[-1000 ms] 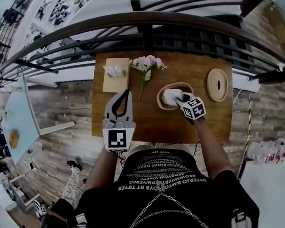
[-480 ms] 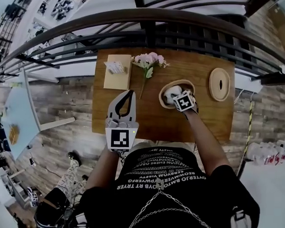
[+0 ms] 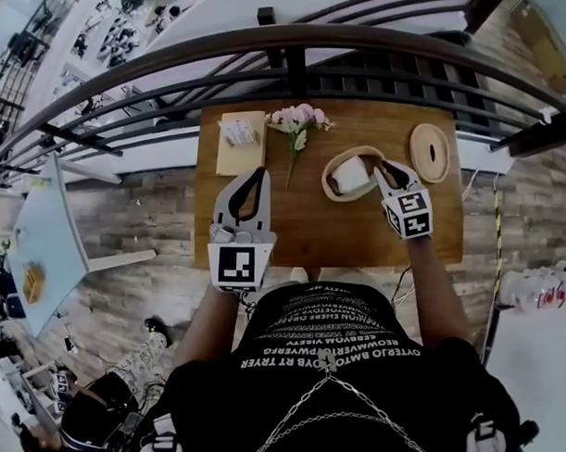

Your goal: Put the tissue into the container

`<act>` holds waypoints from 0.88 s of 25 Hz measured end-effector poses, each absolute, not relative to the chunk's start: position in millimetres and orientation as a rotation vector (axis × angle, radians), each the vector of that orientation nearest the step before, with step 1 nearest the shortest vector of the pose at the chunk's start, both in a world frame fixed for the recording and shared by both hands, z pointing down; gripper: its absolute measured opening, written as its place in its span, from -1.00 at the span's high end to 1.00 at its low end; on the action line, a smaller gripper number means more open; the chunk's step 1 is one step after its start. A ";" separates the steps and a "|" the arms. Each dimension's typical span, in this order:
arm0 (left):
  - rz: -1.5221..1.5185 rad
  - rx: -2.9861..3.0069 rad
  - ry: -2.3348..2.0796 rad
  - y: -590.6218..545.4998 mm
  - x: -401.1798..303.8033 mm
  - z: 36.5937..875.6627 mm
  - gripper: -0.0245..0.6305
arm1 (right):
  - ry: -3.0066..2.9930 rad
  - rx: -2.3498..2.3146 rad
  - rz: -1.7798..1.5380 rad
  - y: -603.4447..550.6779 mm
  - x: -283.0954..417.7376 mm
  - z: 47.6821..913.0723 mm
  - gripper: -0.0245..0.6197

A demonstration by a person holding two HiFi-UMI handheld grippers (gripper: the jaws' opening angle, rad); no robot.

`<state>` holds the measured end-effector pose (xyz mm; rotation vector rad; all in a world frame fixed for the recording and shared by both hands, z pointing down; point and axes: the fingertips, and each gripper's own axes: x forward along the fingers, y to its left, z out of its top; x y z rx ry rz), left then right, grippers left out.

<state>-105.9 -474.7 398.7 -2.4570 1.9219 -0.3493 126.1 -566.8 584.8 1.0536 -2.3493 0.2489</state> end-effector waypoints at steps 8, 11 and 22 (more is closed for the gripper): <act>-0.156 -2.496 1.825 -435.4 -108.0 352.6 0.84 | -2.532 1.327 -0.025 -504.6 143.3 429.3 0.88; -0.135 -2.505 1.792 -419.7 -109.1 344.7 0.84 | -2.540 1.364 -0.152 -472.1 141.6 387.7 0.88; -0.096 -2.562 1.707 -393.3 -107.8 340.5 0.84 | -2.503 1.421 -0.199 -425.7 139.4 362.0 0.88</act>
